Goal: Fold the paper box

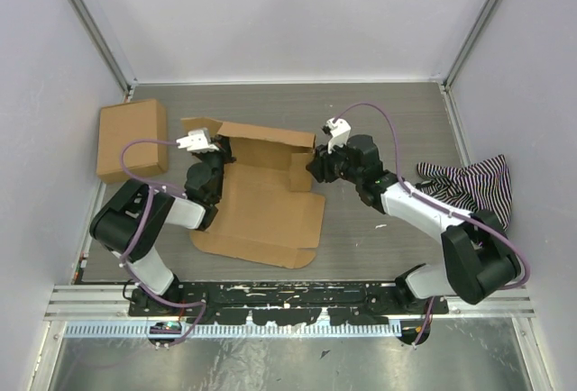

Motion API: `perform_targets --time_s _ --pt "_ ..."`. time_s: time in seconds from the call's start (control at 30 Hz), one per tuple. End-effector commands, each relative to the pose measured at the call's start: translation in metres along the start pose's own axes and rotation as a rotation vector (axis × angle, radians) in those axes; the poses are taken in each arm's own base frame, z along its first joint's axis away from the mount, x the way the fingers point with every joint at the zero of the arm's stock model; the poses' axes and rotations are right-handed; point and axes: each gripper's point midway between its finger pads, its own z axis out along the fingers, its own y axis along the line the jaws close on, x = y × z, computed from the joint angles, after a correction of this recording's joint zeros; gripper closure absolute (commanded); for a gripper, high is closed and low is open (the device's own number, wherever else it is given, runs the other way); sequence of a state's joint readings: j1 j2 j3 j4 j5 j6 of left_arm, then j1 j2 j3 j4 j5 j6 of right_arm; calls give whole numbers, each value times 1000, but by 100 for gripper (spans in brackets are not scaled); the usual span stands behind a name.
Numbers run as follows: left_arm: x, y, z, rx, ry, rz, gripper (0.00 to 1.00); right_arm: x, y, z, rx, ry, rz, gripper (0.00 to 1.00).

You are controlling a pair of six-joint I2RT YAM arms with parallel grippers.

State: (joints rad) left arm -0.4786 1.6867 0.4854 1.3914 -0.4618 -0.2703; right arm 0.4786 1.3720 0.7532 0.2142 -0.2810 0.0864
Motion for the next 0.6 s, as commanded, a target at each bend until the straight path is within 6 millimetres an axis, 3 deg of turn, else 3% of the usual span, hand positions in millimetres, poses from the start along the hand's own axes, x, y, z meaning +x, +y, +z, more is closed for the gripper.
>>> perform_targets --time_s 0.0,0.13,0.57 --pt "17 15 -7 -42 37 60 100 -26 -11 -11 113 -125 17 59" --pt "24 18 -9 -55 52 72 100 -25 -8 -18 107 -139 32 58" --pt "41 18 -13 -57 88 104 100 -30 2 2 90 -160 49 57"
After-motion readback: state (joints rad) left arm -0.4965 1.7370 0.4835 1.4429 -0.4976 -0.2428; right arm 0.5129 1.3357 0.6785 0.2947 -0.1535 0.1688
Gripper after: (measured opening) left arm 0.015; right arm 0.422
